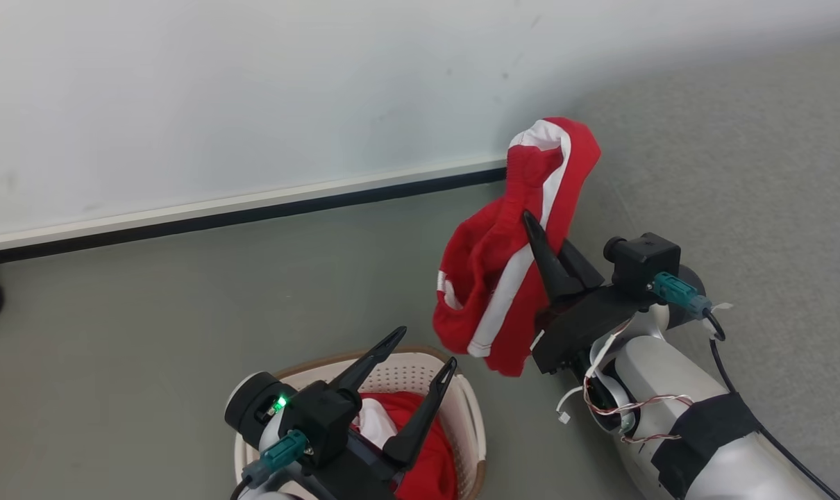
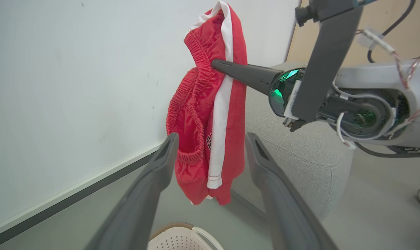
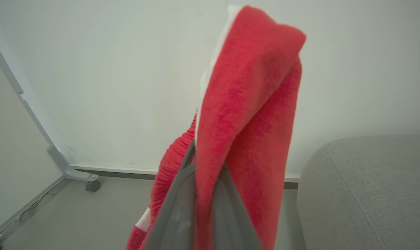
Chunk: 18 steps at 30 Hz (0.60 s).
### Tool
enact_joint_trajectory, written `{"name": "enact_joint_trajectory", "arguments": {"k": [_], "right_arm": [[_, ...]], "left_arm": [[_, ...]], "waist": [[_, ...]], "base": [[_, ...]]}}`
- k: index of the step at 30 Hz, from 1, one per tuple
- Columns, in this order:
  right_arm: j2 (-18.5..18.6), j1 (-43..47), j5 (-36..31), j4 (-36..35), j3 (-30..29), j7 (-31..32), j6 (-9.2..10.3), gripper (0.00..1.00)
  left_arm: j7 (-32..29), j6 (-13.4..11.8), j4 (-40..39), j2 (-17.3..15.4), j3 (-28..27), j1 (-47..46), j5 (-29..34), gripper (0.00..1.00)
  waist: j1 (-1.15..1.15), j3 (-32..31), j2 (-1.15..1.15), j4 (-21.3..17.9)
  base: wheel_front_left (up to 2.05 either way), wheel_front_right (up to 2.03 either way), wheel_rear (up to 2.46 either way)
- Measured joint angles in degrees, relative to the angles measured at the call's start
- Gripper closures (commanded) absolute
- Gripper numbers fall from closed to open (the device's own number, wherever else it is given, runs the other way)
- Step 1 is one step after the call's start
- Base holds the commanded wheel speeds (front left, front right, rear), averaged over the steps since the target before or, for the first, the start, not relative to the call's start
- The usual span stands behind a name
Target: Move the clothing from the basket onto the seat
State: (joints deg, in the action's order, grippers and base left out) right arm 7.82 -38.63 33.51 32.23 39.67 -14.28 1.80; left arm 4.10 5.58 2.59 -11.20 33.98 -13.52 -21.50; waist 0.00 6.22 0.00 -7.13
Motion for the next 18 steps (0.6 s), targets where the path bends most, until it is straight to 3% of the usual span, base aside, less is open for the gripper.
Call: {"name": "enact_joint_trajectory", "arguments": {"k": [18], "right_arm": [[1.94, 0.66, -0.35, -3.09, -5.76, -0.01, 1.8, 1.0]], "left_arm": [[-2.58, 0.04, -3.54, -2.07, 0.18, -0.2, 0.96, 0.0]], "waist": [[0.0, 4.11, 0.0, -11.45]], "base": [[0.0, 0.0, 0.0]]}}
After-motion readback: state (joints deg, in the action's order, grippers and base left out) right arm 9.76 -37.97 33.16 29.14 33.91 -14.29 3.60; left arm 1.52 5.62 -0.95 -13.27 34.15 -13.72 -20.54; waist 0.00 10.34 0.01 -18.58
